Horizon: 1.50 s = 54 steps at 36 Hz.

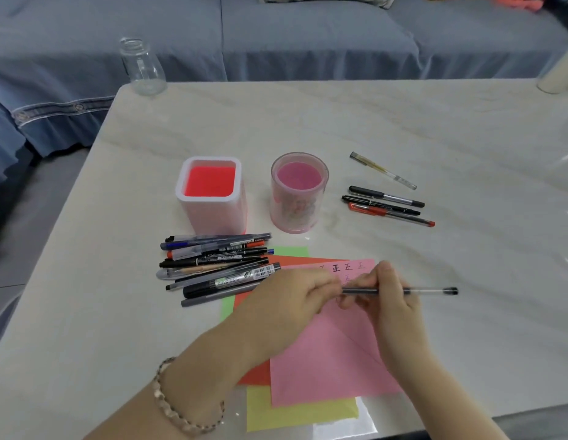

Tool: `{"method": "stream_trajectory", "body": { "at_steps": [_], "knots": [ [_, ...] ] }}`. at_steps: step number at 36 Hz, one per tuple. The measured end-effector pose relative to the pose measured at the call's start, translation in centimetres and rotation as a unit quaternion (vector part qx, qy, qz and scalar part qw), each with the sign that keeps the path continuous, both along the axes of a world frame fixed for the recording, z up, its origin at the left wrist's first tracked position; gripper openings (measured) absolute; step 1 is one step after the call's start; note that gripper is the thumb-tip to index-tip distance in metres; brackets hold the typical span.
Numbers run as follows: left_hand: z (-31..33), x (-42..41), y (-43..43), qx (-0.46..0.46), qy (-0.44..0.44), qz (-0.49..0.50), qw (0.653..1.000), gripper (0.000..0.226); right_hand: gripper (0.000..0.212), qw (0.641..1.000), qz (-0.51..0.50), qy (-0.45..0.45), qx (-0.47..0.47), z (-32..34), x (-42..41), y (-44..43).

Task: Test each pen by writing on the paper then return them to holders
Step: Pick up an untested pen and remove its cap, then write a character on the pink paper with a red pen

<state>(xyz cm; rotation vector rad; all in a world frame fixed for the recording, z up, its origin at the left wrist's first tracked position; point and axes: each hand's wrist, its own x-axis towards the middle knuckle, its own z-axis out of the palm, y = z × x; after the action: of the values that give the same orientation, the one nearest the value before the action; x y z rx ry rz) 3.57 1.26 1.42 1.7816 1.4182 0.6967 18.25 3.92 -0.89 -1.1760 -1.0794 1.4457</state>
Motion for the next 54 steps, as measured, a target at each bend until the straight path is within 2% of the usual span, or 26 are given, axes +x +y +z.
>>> {"method": "stream_trajectory", "body": {
  "at_steps": [2,3,6,9,10,13,17,19,20,24,29,33,34,38,40,42,44,48,51,52,54],
  "knots": [
    [-1.3,-0.5,-0.4,0.122,0.177,-0.012,0.977,0.034,0.058,0.997,0.021,-0.061,-0.032,-1.3,-0.1,0.0],
    [-2.2,-0.6,-0.6,0.149,0.219,-0.004,0.964,0.036,0.056,0.994,0.041,-0.098,-0.033,-1.7,-0.2,0.0],
    [-4.0,-0.4,-1.5,0.134,0.183,0.083,0.97,0.034,0.038,0.977,0.08,-0.196,-0.008,-2.6,-0.1,1.0],
    [-4.5,-1.4,-2.3,0.108,0.137,0.175,0.969,0.016,0.013,0.962,0.054,-0.26,0.069,-2.7,0.7,3.9],
    [-4.7,-1.9,-2.5,0.115,0.142,0.192,0.964,0.011,0.011,0.946,0.038,-0.302,0.11,-2.5,1.2,5.3],
    [-4.7,-3.2,-2.9,0.128,0.156,0.229,0.952,0.018,0.029,0.851,0.011,-0.473,0.227,-1.9,2.4,10.0],
    [-4.7,-4.8,-3.4,0.145,0.172,0.258,0.94,0.033,0.044,0.754,0.077,-0.634,0.156,-2.1,2.5,13.7],
    [-4.7,-5.5,-3.7,0.145,0.169,0.271,0.936,0.034,0.039,0.708,0.098,-0.686,0.134,-2.5,2.4,14.3],
    [-4.7,-5.8,-3.8,0.147,0.172,0.276,0.934,0.035,0.034,0.699,0.102,-0.695,0.136,-2.7,2.4,14.4],
    [-4.5,-7.4,-3.6,0.181,0.203,0.297,0.915,0.035,0.025,0.719,0.13,-0.671,0.126,-3.0,2.7,14.6],
    [-3.6,-9.9,-2.0,0.222,0.29,0.348,0.863,0.03,0.02,0.73,0.151,-0.649,0.151,-2.9,3.5,13.4],
    [-4.1,-11.8,-0.8,0.208,0.346,0.363,0.84,0.005,0.015,0.761,0.147,-0.598,0.206,-1.8,3.6,11.6],
    [-4.3,-12.0,-0.7,0.201,0.35,0.361,0.841,0.007,0.013,0.765,0.15,-0.586,0.221,-1.5,3.5,11.1],
    [-4.8,-11.6,-0.7,0.21,0.339,0.34,0.852,0.011,0.013,0.788,0.165,-0.536,0.255,0.0,2.5,8.6],
    [-4.3,-10.2,-0.9,0.236,0.298,0.307,0.872,0.026,0.013,0.799,0.184,-0.511,0.258,0.9,1.9,7.2],
    [-3.4,-8.1,-1.3,0.265,0.239,0.254,0.899,0.029,0.014,0.798,0.211,-0.494,0.273,1.5,1.3,5.9],
    [-2.7,-5.8,-1.6,0.28,0.196,0.193,0.92,0.033,0.014,0.786,0.233,-0.472,0.324,1.9,0.8,4.7],
    [-1.7,-2.1,-1.7,0.242,0.189,0.106,0.946,0.043,0.016,0.734,0.287,-0.438,0.433,2.1,-0.2,2.9],
    [-1.9,-0.7,-1.7,0.183,0.163,0.097,0.965,0.033,0.014,0.726,0.219,-0.407,0.51,2.0,-0.4,2.4],
    [-1.9,-0.4,-1.6,0.171,0.148,0.103,0.969,0.033,0.012,0.737,0.18,-0.396,0.518,1.9,-0.4,2.2],
    [-1.6,0.0,-1.6,0.14,0.1,0.134,0.976,0.037,0.008,0.782,0.097,-0.374,0.49,2.1,-0.3,1.5]
  ]
}}
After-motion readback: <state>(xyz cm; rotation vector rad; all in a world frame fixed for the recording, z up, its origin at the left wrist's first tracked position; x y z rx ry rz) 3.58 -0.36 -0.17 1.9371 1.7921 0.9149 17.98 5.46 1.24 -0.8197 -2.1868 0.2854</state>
